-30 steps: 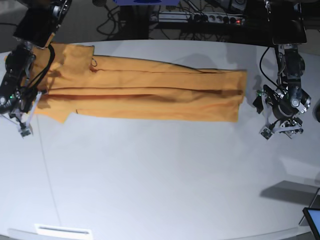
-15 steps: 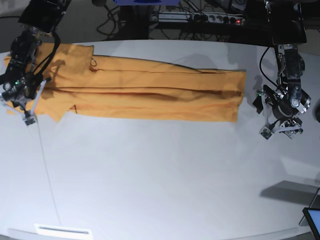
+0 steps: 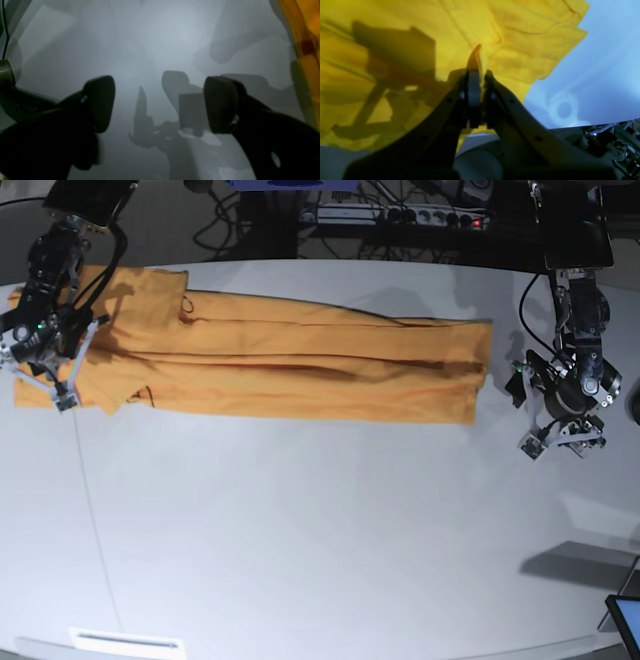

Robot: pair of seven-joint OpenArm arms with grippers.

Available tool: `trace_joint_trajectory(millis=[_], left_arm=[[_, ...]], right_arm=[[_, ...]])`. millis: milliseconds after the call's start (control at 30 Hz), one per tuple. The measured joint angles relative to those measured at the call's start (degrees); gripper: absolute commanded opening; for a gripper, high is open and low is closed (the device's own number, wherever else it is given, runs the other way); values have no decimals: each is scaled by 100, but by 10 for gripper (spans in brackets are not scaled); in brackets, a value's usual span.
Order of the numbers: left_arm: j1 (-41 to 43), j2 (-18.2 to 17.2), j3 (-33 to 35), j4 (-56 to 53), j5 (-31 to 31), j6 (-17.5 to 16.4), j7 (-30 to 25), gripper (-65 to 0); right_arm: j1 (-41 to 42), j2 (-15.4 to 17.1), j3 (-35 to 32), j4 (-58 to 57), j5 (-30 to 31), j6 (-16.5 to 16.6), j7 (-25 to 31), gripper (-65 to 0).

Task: Fold the T-shirt properly
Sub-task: 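Fold the sleeve with the right gripper back over the shirt body, then lower the sleeve onto the shirt and open the right gripper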

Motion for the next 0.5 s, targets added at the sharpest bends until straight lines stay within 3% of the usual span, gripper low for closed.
trace_joint_trajectory(millis=[500], left_arm=[[0, 0, 0, 0, 2, 0, 0, -106]], right_arm=[[-304, 46, 0, 345, 0, 0, 17, -649]])
